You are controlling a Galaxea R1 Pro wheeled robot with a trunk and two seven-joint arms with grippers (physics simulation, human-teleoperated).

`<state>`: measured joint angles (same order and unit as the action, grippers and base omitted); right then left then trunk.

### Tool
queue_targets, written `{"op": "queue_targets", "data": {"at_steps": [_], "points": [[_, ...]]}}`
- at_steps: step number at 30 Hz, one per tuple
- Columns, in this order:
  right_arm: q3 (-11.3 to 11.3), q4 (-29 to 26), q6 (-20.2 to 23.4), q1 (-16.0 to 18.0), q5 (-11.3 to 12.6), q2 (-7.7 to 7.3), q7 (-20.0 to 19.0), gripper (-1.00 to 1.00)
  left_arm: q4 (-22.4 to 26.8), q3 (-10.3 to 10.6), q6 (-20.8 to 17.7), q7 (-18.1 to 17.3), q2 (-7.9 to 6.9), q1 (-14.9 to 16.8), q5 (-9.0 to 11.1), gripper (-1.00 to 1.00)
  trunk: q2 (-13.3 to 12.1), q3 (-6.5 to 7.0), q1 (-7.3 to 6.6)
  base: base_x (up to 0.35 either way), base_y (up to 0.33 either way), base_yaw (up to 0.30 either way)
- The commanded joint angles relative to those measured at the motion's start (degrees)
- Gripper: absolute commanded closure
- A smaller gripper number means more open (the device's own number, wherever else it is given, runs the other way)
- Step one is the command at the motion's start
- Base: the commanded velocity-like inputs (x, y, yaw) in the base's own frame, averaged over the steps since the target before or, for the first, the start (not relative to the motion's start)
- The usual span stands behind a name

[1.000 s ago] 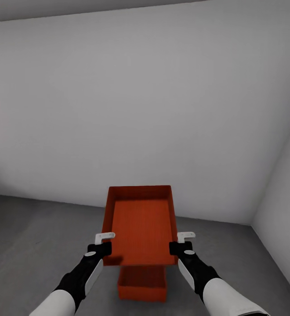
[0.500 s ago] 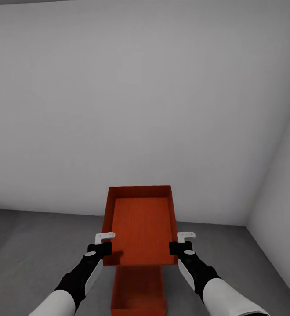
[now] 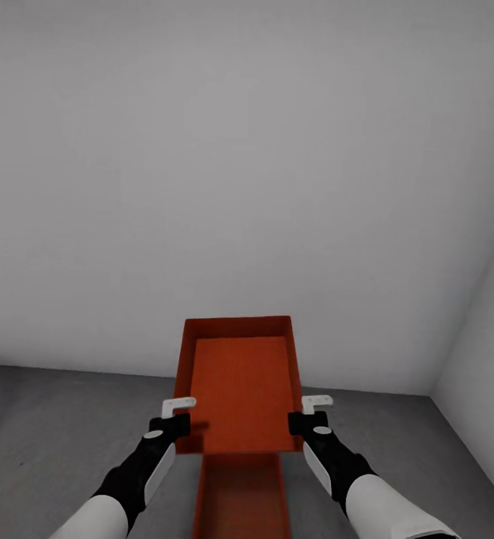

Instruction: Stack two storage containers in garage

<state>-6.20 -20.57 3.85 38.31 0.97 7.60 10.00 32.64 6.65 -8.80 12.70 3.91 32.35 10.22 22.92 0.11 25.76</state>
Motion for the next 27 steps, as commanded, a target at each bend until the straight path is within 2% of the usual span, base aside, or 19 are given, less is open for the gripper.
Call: {"op": "queue_targets", "data": {"at_steps": [1, 17, 27], "points": [[-0.1, 0.0, 0.4, -0.1, 0.2, 0.00, 0.6, 1.00, 0.5, 0.1, 0.1, 0.7, 0.28, 0.0, 0.8, 1.00, 0.0, -0.03, 0.03, 0.000, 0.000, 0.000], [-0.3, 0.0, 0.5, 0.0, 0.3, 0.13, 0.9, 1.00, 0.8, 0.3, -0.7, 0.7, 0.05, 0.0, 0.3, 1.00, 0.0, -0.06, 0.03, 0.000, 0.000, 0.000], [-0.4, 0.0, 0.6, -0.1, 0.3, 0.13, 0.9, 1.00, 0.7, 0.3, -0.7, 0.7, 0.07, 0.0, 0.4, 1.00, 0.0, -0.87, 0.03, 0.000, 0.000, 0.000]]}}
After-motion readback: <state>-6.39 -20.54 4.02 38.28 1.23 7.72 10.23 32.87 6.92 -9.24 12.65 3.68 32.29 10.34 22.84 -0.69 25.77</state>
